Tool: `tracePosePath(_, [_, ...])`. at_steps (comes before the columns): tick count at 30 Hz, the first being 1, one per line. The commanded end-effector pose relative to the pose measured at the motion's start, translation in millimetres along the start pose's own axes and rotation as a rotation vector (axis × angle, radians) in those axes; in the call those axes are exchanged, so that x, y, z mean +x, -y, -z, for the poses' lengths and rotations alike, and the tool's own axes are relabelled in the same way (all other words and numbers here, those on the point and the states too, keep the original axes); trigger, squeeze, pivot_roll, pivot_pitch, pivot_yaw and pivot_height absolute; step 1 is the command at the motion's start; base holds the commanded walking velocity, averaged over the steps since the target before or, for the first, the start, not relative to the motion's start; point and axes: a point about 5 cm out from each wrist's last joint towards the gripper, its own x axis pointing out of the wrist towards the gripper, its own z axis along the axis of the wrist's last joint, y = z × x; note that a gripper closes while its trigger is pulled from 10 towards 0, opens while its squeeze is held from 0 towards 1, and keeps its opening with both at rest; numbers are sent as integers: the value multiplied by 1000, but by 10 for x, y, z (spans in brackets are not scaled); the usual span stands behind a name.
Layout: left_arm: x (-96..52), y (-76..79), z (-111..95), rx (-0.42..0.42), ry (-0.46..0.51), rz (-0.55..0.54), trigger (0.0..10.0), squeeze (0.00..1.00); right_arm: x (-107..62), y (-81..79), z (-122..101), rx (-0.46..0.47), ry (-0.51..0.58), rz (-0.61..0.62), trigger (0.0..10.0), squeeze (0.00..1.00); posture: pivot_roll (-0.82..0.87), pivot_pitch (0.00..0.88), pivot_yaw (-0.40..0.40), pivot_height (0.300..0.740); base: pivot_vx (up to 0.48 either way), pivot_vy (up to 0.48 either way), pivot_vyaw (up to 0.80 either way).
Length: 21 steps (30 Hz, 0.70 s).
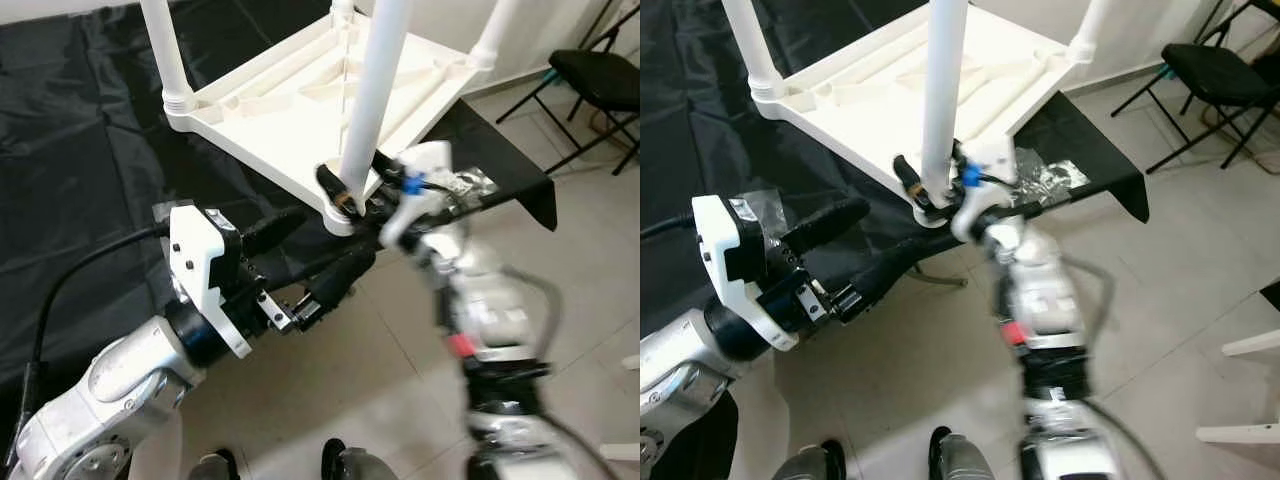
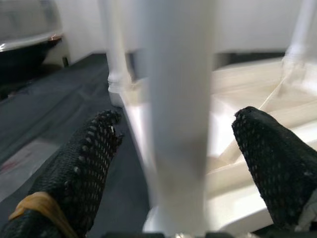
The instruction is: Building children table
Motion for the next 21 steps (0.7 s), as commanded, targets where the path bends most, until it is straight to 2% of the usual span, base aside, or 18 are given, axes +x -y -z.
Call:
tracePosePath(1, [-5,45,23,-11,-8,16,10000,0,45,33,23,-27,0,-45,10000,1000,48,275,-59,740,0,0,0])
tracePosePath(4, [-16,61,9,-13,-8,16,10000,0,140,149,-24,-73,-5,-103,10000,1000,55,284,-61,740,0,0,0])
tracePosePath(5, [-26,67,4,-14,-10,15,10000,0,171,147,-46,-80,-8,-181,10000,1000,60,295,-61,740,0,0,0])
tracePosePath(8, [-33,70,1,-14,-12,14,10000,0,187,139,-59,-80,-10,-232,10000,1000,60,295,-61,740,0,0,0])
tracePosePath(9, [-39,77,1,-14,-16,13,10000,0,223,159,-88,-74,-18,-285,10000,608,79,308,-71,740,0,0,0])
tracePosePath(10, [-42,78,-1,-10,-19,10,10000,0,273,192,-131,-82,-27,-326,10000,0,85,311,-75,740,0,0,0])
tracePosePath(16, [-51,107,-29,-7,-13,-2,10000,0,358,310,-286,-106,-35,-397,10000,0,97,333,-89,740,0,0,0])
tracePosePath(19, [-85,136,-19,-14,-25,-16,10000,0,366,395,-402,-153,-54,-456,10000,0,102,344,-94,740,0,0,0])
tracePosePath(20, [-89,143,-19,-17,-26,-18,10000,0,366,417,-434,-161,-54,-463,8118,0,101,350,-95,740,0,0,0])
tracePosePath(21, [-91,151,-18,-18,-27,-18,10000,0,363,433,-452,-168,-55,-464,2314,0,100,350,-96,740,0,0,0])
